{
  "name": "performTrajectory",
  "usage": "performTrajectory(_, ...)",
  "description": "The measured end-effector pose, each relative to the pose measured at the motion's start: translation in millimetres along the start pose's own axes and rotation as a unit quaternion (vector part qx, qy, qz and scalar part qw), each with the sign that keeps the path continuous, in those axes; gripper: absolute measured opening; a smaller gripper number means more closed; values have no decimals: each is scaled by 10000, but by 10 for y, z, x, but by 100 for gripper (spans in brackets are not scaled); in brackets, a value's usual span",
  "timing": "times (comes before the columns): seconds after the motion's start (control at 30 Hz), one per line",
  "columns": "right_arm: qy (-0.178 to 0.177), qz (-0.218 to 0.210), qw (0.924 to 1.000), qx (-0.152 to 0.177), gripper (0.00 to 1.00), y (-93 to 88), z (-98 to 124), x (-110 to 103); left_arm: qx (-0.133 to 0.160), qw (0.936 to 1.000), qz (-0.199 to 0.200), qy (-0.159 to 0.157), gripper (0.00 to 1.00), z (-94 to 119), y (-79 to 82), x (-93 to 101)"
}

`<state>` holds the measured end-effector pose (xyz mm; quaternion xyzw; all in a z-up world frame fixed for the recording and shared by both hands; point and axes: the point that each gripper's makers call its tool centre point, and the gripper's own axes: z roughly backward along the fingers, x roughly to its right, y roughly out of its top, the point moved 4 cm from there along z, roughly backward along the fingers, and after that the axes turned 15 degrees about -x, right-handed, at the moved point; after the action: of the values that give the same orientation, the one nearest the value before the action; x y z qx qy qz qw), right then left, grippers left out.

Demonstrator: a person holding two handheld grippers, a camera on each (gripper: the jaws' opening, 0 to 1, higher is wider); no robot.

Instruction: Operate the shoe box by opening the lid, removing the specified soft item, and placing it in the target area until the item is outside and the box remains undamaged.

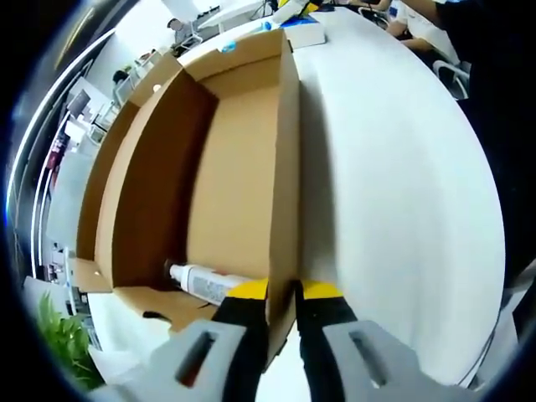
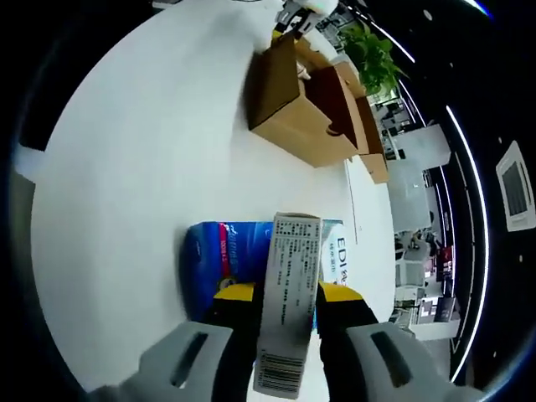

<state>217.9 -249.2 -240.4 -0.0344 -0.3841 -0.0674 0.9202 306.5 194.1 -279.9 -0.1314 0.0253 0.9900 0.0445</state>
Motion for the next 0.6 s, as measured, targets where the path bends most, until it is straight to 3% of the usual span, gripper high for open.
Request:
performTrajectory(0.13, 188, -15, 9998, -96, 29, -6, 40, -25, 14, 10000, 52, -23, 11, 0, -2, -5)
performTrajectory(0.3, 390, -131, 9991, -143, 40, -12, 97, -48, 22, 10000, 58, -24, 11, -1, -3, -4)
performTrajectory(0.43, 666, -279, 9972, -209, 53, -28, 121, -71, 34, 10000, 61, -5, 11, -1, -3, -6)
performTrajectory(0.6, 1220, -655, 9903, -101, 59, -27, 187, -68, 34, 10000, 66, 2, 12, 0, -2, -6)
